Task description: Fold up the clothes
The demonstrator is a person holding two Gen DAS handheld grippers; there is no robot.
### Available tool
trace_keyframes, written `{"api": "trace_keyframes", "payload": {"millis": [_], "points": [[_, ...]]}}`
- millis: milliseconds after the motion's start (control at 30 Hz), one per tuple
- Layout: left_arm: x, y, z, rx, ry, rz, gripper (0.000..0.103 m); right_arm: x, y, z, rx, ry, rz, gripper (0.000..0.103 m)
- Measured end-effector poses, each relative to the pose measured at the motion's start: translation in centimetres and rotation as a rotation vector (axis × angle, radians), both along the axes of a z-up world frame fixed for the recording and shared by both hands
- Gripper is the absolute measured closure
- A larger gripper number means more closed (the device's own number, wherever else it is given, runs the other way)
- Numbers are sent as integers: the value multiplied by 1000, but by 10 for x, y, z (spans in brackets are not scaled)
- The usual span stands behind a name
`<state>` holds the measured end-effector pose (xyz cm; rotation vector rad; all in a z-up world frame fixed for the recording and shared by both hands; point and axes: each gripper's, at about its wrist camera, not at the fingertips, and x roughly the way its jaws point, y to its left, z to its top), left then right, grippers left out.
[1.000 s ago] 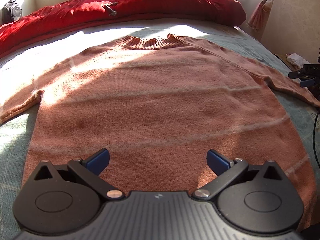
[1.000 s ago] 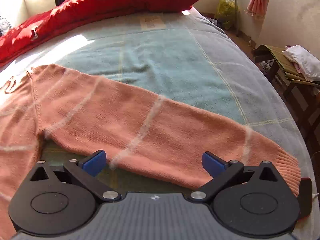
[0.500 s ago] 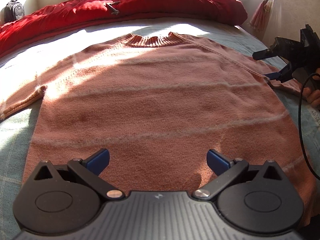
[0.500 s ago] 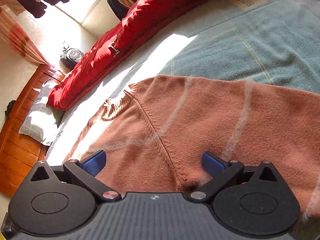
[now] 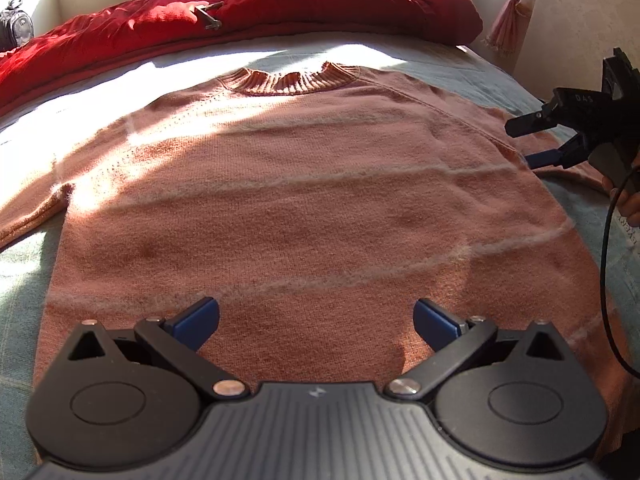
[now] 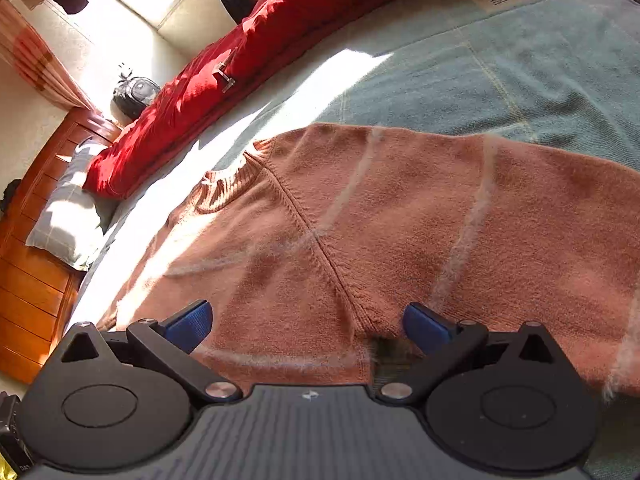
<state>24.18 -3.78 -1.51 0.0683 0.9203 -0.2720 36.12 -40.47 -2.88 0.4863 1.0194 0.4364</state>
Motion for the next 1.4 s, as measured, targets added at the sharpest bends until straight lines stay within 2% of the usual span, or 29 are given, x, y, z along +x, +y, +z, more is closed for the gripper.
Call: {"api": "trace_keyframes", "payload": {"millis": [67, 167, 300, 367, 500, 567, 700, 800, 900, 1033, 1167, 1233, 1300, 1400], "points": [[-1, 4, -1, -1, 3, 18, 1, -6, -5, 0, -8, -17, 20, 0], [1, 11, -2, -16, 5, 56, 1, -9, -25, 15, 14, -19, -33, 0], [4, 10, -4, -23, 16, 68, 1, 6, -46, 33, -7, -112, -126, 0], [3, 8, -6, -22, 24, 66, 1, 24, -52, 28, -14, -127, -150, 0], [3, 5, -8, -18, 38, 64, 1, 63, -55, -4, -20, -63, -191, 0], [3, 3, -10, -16, 46, 62, 1, 75, -56, -16, -31, -70, -200, 0], [7, 2, -8, -8, 42, 59, 1, 79, -60, -4, -69, -91, -259, 0], [11, -2, -9, -4, 43, 44, 1, 59, -55, 18, -146, -145, -265, 0], [14, -6, -11, 0, 42, 22, 1, 17, -47, 33, -152, -168, -192, 0], [17, -9, -12, 5, 46, 0, 1, -22, -39, 13, -126, -110, -129, 0], [12, -6, -8, 2, 40, -13, 1, -39, -57, -4, -99, -71, -220, 0], [9, -3, -6, -6, 32, -15, 1, -52, -70, 4, -55, -68, -301, 0], [7, -1, -3, -8, 15, -14, 1, -61, -75, 15, -59, -79, -356, 0], [5, 1, 4, -14, -16, -13, 1, -69, -62, 37, -59, -128, -336, 0]]}}
